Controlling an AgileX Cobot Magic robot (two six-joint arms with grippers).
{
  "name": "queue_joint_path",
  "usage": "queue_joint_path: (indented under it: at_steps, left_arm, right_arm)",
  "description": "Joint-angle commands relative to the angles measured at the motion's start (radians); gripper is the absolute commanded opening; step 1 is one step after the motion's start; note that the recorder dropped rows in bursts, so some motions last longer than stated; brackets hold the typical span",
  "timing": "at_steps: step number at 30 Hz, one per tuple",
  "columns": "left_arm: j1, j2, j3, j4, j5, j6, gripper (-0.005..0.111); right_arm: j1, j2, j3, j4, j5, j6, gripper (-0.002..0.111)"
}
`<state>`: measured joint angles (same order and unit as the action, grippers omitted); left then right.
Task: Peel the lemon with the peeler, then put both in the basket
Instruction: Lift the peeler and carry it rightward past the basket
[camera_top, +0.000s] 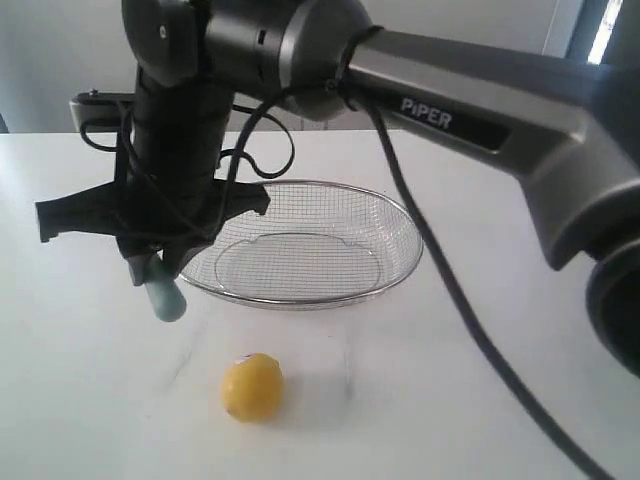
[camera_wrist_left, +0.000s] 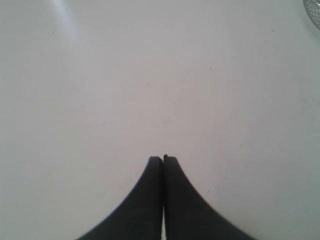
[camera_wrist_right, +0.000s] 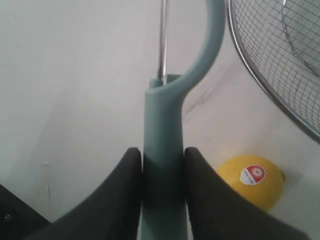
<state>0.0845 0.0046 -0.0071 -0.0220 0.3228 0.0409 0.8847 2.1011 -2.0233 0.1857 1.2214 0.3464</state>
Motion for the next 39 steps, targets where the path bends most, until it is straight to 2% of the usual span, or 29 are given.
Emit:
queue_joint_path:
  at_steps: [1, 13, 39]
  left_arm:
    - [0.003, -0.005, 0.007, -0.006, 0.012, 0.0, 0.0]
    - [0.003, -0.005, 0.007, -0.006, 0.012, 0.0, 0.0]
    - [0.003, -0.005, 0.007, -0.006, 0.012, 0.0, 0.0]
  right_arm:
    - [-0.051, -0.065, 0.076, -0.001, 0.0, -0.029, 0.0]
    - [-0.156, -0.205, 0.32, -0.004, -0.091, -0.033, 0.0]
    - [-0.401, -0.427, 0.661, -0.006, -0.231, -0.039, 0.0]
